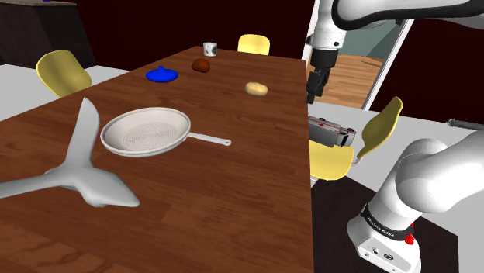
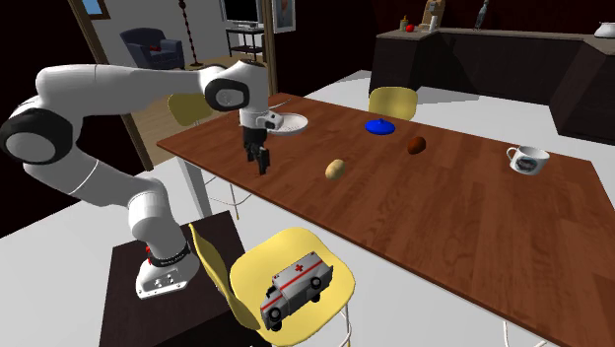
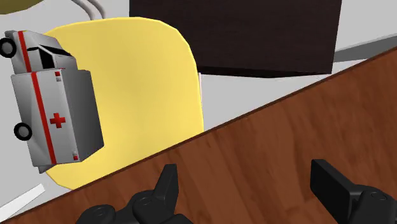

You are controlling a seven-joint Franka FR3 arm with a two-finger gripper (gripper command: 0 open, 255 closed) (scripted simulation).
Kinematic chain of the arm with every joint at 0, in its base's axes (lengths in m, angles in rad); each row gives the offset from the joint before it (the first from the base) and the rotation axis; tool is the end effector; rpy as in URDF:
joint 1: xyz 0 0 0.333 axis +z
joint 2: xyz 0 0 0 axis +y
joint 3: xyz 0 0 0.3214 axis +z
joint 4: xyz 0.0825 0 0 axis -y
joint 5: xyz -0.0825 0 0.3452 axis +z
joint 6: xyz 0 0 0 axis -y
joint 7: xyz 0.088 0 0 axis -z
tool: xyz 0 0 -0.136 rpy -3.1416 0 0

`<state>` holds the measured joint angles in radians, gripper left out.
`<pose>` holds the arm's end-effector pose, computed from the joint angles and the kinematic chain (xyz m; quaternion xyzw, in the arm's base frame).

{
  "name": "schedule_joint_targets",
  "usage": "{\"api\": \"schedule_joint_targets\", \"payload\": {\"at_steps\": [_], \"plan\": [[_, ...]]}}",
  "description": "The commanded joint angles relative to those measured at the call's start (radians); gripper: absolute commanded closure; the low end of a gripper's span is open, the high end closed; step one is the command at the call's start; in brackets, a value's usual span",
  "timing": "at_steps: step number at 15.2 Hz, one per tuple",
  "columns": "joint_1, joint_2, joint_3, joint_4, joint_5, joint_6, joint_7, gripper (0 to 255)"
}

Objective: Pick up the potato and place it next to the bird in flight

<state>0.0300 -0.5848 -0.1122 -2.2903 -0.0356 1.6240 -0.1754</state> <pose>0.3200 -0.0378 0.5377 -0.9973 -0.0588 0.0402 0.0181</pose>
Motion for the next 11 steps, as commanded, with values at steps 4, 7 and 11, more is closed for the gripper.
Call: {"api": "schedule_joint_targets", "payload": {"at_steps": [4,7,11], "plan": [[0.007,0.165,-0.036,0.096,-0.007,0.109,-0.064,0],[0.011,0.267,-0.053,0.168,-0.001,0.162,-0.100,0],[0.015,0.405,-0.072,0.281,0.017,0.217,-0.149,0]]}}
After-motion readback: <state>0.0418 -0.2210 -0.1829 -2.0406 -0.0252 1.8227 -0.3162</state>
